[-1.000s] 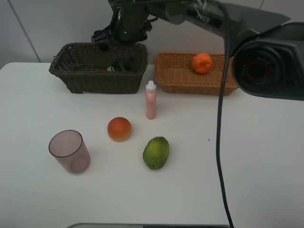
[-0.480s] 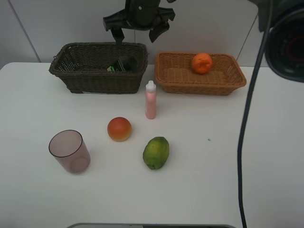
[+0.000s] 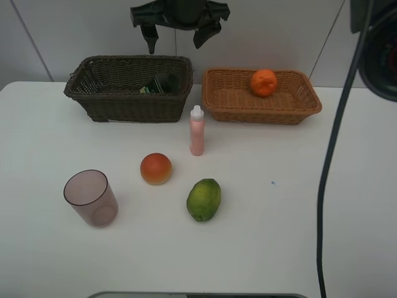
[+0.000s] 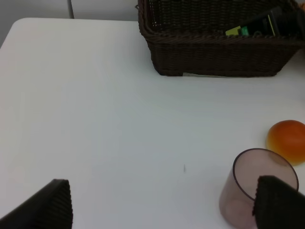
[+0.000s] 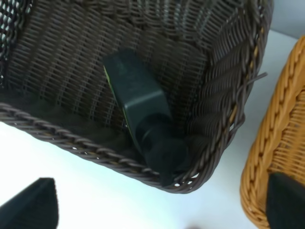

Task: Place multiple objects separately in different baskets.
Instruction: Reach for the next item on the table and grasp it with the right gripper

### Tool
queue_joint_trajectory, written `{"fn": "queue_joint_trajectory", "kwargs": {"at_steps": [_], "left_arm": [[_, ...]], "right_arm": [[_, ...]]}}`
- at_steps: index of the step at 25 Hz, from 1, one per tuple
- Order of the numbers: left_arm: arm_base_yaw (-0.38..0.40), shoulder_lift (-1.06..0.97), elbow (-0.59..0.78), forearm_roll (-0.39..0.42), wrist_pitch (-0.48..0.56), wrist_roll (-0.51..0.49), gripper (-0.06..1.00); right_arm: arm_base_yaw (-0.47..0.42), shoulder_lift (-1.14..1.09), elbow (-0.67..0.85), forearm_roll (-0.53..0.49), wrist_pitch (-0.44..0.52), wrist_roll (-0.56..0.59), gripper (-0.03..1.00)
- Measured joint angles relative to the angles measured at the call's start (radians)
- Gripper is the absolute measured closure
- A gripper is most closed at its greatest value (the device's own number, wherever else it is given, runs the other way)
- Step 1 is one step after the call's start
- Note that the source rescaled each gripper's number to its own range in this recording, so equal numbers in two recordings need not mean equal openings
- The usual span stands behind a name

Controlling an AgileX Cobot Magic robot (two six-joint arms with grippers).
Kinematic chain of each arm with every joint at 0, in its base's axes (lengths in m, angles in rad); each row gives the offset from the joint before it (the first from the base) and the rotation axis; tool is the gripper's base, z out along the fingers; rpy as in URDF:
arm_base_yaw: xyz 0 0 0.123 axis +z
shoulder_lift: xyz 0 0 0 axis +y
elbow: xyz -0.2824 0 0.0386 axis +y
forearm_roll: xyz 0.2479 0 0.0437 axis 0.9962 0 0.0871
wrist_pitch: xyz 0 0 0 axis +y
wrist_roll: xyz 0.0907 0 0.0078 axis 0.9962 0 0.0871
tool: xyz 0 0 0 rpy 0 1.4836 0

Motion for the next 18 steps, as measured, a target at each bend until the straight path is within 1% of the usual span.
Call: {"fn": "queue_joint_trajectory", "kwargs": {"at_steps": [4, 9, 14, 18], "left_arm": [[0.000, 0.000, 0.000, 0.000, 0.000, 0.000, -0.04], [0.000, 0.000, 0.000, 0.000, 0.000, 0.000, -0.04], [0.000, 0.000, 0.000, 0.000, 0.000, 0.000, -0.04], [0.000, 0.000, 0.000, 0.000, 0.000, 0.000, -0.04]], "right_arm": [[-0.001, -0.028, 0.066, -0.004, -0.001, -0.010, 0.10], [-0.012, -0.111, 0.257, -0.004, 0.000, -0.007, 0.10], [-0.012, -0.211, 0.459, -0.004, -0.012, 0.056, 0.10], [-0.012, -0.246, 0.579, -0.004, -0.087, 0.143, 0.10]]}}
